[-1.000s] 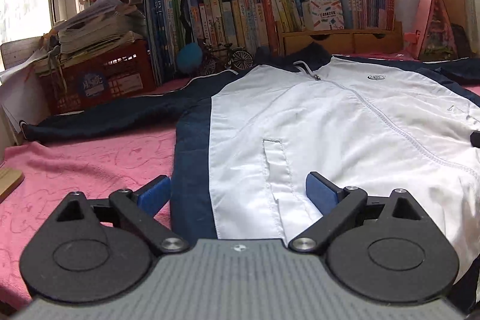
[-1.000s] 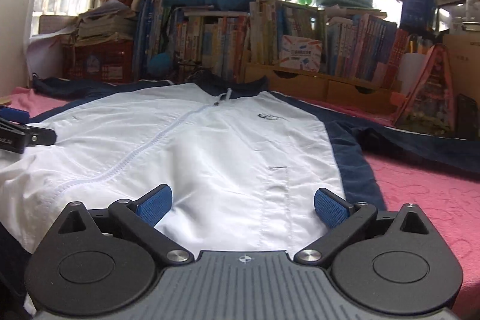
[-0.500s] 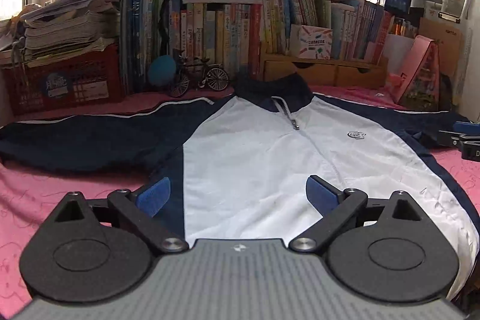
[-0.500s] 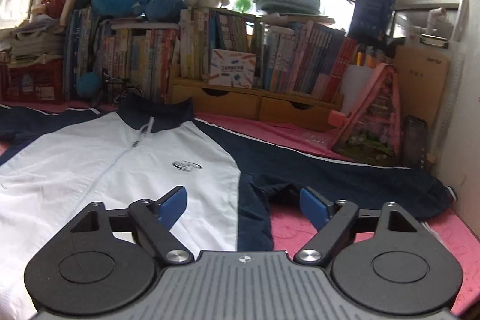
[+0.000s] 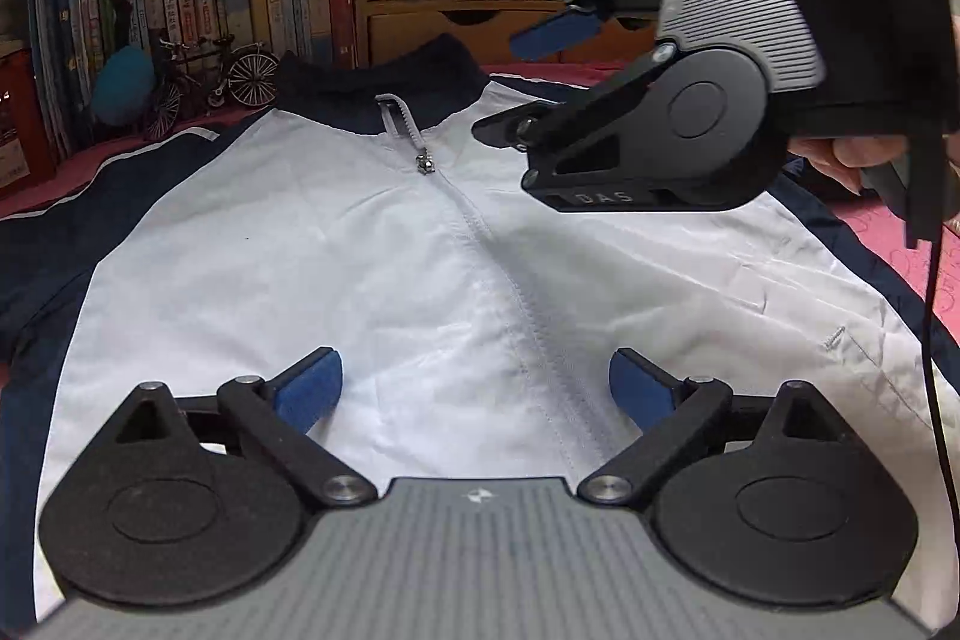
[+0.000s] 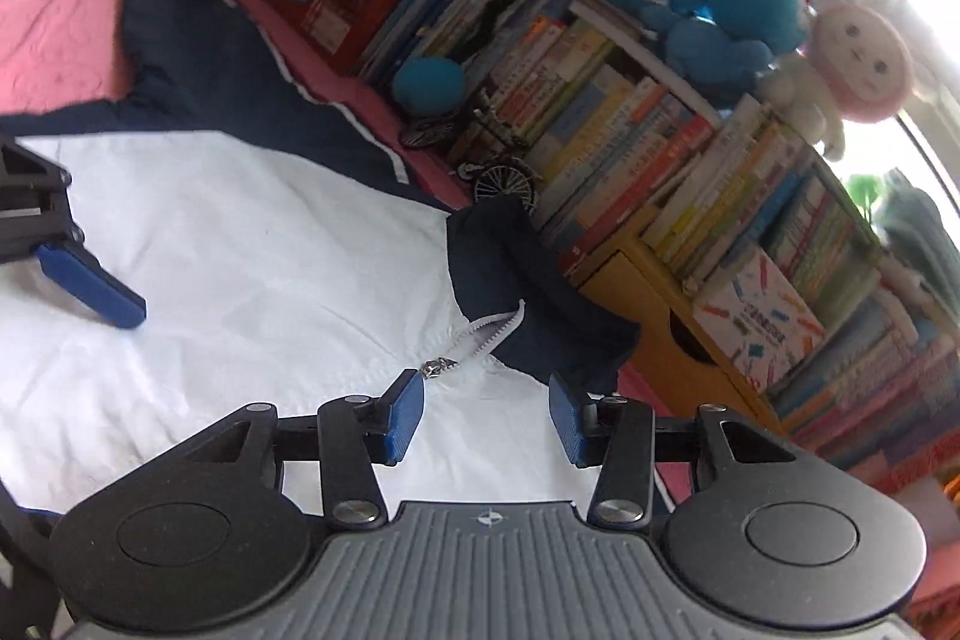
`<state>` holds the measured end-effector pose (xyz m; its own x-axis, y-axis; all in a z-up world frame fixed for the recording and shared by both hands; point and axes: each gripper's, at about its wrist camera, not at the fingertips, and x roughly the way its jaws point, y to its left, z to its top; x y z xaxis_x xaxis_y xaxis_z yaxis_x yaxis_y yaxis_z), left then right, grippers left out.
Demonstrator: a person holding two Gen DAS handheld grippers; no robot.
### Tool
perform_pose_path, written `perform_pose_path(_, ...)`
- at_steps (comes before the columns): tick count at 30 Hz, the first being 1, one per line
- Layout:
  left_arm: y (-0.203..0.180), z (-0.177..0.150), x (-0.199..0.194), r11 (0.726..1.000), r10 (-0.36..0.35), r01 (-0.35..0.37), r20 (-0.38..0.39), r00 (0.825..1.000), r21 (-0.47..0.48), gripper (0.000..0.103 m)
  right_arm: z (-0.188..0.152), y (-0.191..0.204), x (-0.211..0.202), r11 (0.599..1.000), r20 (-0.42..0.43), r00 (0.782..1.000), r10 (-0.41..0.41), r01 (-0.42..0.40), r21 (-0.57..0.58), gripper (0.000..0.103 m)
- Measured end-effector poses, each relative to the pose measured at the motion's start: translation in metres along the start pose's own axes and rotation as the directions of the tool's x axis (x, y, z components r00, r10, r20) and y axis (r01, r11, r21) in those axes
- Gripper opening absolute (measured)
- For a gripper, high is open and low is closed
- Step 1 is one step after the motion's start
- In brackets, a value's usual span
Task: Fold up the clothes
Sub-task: 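Move the right gripper toward the white zipper near the collar, then grasp the zipper pull at the navy collar with the right gripper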
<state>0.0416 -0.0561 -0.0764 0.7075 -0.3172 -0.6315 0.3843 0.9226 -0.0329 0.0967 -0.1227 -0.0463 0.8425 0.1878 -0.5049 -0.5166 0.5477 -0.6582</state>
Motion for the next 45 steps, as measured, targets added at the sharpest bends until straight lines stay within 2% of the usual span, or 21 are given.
perform_pose_path(5, -0.003, 0.000, 0.002, 1.000, 0.003, -0.002, -0.017, 1.000, 0.026, 0.103, 0.008, 0.024, 0.048, 0.967, -0.075, 0.996, 0.042, -0.059, -0.248, 0.047)
perform_pose_path(8, -0.005, 0.001, 0.003, 0.999, 0.009, -0.008, -0.020, 1.000, 0.034, 0.103, 0.007, 0.036, 0.070, 0.924, -0.091, 0.996, -0.004, -0.031, -0.381, 0.048)
perform_pose_path(13, -0.005, 0.003, 0.003, 0.999, 0.012, -0.012, -0.023, 1.000, 0.039, 0.103, 0.008, 0.032, 0.077, 0.901, -0.102, 0.995, 0.007, -0.050, -0.432, 0.050)
perform_pose_path(15, -0.005, 0.003, 0.003, 0.999, 0.017, -0.016, -0.025, 1.000, 0.045, 0.103, 0.007, 0.036, 0.079, 0.886, -0.092, 0.996, -0.012, -0.032, -0.463, 0.057)
perform_pose_path(17, -0.006, 0.003, 0.003, 0.999, 0.017, -0.016, -0.026, 1.000, 0.049, 0.103, 0.008, 0.035, 0.083, 0.887, -0.090, 0.996, -0.031, -0.014, -0.461, 0.063)
perform_pose_path(18, -0.006, 0.003, 0.002, 0.999, 0.017, -0.015, -0.026, 1.000, 0.050, 0.103, 0.009, 0.032, 0.085, 0.893, -0.091, 0.995, -0.036, -0.008, -0.449, 0.072)
perform_pose_path(21, -0.008, 0.003, 0.001, 0.998, 0.014, -0.013, -0.027, 1.000, 0.054, 0.103, 0.014, 0.022, 0.091, 0.912, -0.096, 0.994, -0.042, -0.001, -0.410, 0.087)
perform_pose_path(28, -0.010, 0.004, 0.002, 0.998, 0.006, -0.004, -0.028, 1.000, 0.066, 0.103, 0.014, 0.018, 0.099, 0.927, -0.084, 0.991, -0.108, 0.070, -0.368, 0.101)
perform_pose_path(31, -0.010, 0.004, 0.001, 0.998, -0.021, 0.022, -0.022, 1.000, 0.064, 0.103, 0.013, 0.019, 0.099, 0.931, -0.077, 0.991, -0.112, 0.078, -0.357, 0.101)
perform_pose_path(33, -0.008, 0.003, -0.004, 0.994, -0.088, 0.088, -0.007, 0.996, 0.062, 0.102, 0.010, 0.018, 0.094, 0.944, -0.089, 0.992, -0.090, 0.056, -0.325, 0.092)
perform_pose_path(35, -0.017, -0.001, -0.007, 0.981, -0.148, 0.149, -0.016, 0.989, 0.124, 0.101, 0.008, 0.020, 0.090, 0.950, -0.092, 0.993, -0.076, 0.044, -0.310, 0.083)
perform_pose_path(37, -0.029, -0.005, -0.009, 0.963, -0.178, 0.181, -0.037, 0.983, 0.197, 0.103, 0.005, 0.026, 0.086, 0.945, -0.080, 0.993, -0.084, 0.054, -0.323, 0.081)
perform_pose_path(38, -0.034, -0.005, -0.008, 0.960, -0.169, 0.174, -0.041, 0.985, 0.218, 0.103, 0.004, 0.029, 0.084, 0.942, -0.074, 0.993, -0.089, 0.059, -0.330, 0.081)
perform_pose_path(40, -0.032, -0.005, -0.006, 0.960, -0.179, 0.185, -0.046, 0.983, 0.211, 0.103, 0.008, 0.027, 0.088, 0.941, -0.080, 0.990, -0.115, 0.083, -0.330, 0.091)
perform_pose_path(41, -0.032, -0.004, -0.005, 0.960, -0.179, 0.185, -0.047, 0.983, 0.212, 0.103, 0.010, 0.024, 0.092, 0.940, -0.080, 0.988, -0.133, 0.100, -0.327, 0.100)
perform_pose_path(42, -0.032, -0.004, -0.005, 0.959, -0.181, 0.187, -0.047, 0.982, 0.212, 0.103, 0.012, 0.021, 0.094, 0.942, -0.083, 0.988, -0.132, 0.099, -0.319, 0.102)
perform_pose_path(45, -0.033, -0.004, -0.004, 0.958, -0.185, 0.191, -0.048, 0.982, 0.215, 0.103, 0.015, 0.019, 0.099, 0.947, -0.082, 0.988, -0.135, 0.104, -0.305, 0.102)
